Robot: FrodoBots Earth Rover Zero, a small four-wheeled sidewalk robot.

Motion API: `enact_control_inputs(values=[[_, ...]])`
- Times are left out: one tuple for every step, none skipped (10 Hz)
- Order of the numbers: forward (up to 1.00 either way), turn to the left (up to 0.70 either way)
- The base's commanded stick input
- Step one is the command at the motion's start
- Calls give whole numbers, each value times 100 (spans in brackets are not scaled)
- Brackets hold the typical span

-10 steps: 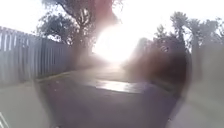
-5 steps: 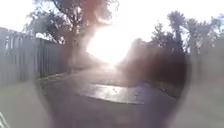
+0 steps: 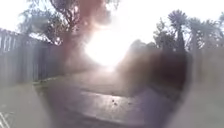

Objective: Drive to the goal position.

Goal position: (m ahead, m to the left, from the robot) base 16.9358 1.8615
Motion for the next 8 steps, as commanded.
enact_control_inputs(values=[[100, 0], [100, 0], [100, 0], [100, 0], [100, 0], [100, 0], [100, 0], [100, 0]])
